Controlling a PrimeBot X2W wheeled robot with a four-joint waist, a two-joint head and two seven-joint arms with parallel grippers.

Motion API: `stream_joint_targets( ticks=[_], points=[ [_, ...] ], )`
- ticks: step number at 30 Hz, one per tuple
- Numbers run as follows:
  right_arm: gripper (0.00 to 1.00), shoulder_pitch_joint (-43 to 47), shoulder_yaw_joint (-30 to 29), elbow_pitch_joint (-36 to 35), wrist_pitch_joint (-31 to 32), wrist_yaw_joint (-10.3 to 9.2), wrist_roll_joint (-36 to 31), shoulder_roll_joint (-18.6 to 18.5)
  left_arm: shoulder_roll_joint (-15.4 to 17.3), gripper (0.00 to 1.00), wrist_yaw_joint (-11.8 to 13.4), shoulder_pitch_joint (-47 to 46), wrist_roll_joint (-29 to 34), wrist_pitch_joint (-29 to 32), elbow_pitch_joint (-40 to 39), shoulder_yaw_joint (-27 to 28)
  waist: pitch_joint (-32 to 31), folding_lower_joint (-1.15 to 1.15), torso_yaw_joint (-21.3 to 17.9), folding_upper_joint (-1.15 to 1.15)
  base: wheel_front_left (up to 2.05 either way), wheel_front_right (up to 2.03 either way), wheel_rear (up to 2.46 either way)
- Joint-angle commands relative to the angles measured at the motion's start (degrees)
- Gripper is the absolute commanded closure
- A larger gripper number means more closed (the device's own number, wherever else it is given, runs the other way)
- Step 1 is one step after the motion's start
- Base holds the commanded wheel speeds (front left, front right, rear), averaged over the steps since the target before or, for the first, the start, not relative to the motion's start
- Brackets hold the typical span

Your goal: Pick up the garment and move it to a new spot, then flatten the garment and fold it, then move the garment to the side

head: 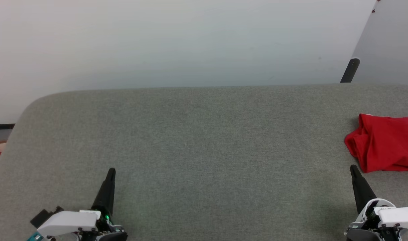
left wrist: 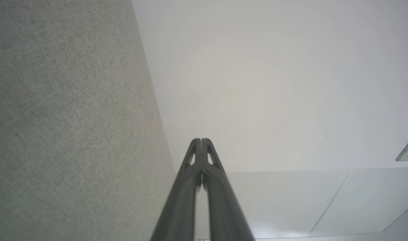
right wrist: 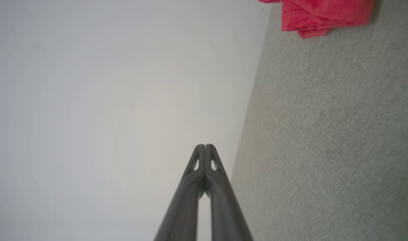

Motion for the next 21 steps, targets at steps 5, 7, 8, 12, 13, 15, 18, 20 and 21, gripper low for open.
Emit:
stream_joint_targets(
  ticks=[5,7,8,12,13,15,18,20,21],
  points=[
    [1.0,-1.1,-0.4,-0.3,0.5,-0.04,2.4,0.4,-0.4,1.0,-0.2,-0.9,-2.3,0.7,0.1,0.3,0.2,0.0,0.0,-0.01,0.0,0.0,0.0],
    [1.0,-1.2,-0.4,-0.3,0.6,-0.04,3.1,0.5,-0.5,1.0,-0.2,-1.0,-2.7,0.9,0.2,0.3,0.2,0.0,0.0,-0.01,0.0,0.0,0.0],
    [1.0,-1.2,-0.4,-0.3,0.6,-0.04,2.8,0.5,-0.5,1.0,-0.2,-1.0,-2.6,0.8,0.2,0.3,0.2,0.0,0.0,-0.01,0.0,0.0,0.0],
    [1.0,-0.9,-0.4,-0.2,0.6,-0.04,2.8,0.5,-0.4,1.0,-0.2,-1.0,-2.6,0.8,0.2,0.3,0.2,0.0,0.0,-0.01,0.0,0.0,0.0],
    [1.0,-0.9,-0.4,-0.2,0.6,-0.04,2.8,0.5,-0.4,1.0,-0.2,-1.0,-2.6,0.8,0.2,0.3,0.2,0.0,0.0,-0.01,0.0,0.0,0.0],
    [1.0,-0.9,-0.4,-0.2,0.6,-0.04,2.8,0.5,-0.4,1.0,-0.2,-1.0,-2.6,0.8,0.2,0.3,0.2,0.0,0.0,-0.01,0.0,0.0,0.0],
    [1.0,-0.9,-0.4,-0.2,0.6,-0.04,2.8,0.5,-0.4,1.0,-0.2,-1.0,-2.6,0.8,0.2,0.3,0.2,0.0,0.0,-0.01,0.0,0.0,0.0],
    [1.0,-0.9,-0.4,-0.2,0.6,-0.04,2.8,0.5,-0.4,1.0,-0.2,-1.0,-2.6,0.8,0.2,0.3,0.2,0.0,0.0,-0.01,0.0,0.0,0.0],
    [1.0,-0.9,-0.4,-0.2,0.6,-0.04,2.8,0.5,-0.4,1.0,-0.2,-1.0,-2.6,0.8,0.2,0.3,0.2,0.0,0.0,-0.01,0.0,0.0,0.0]
  ],
)
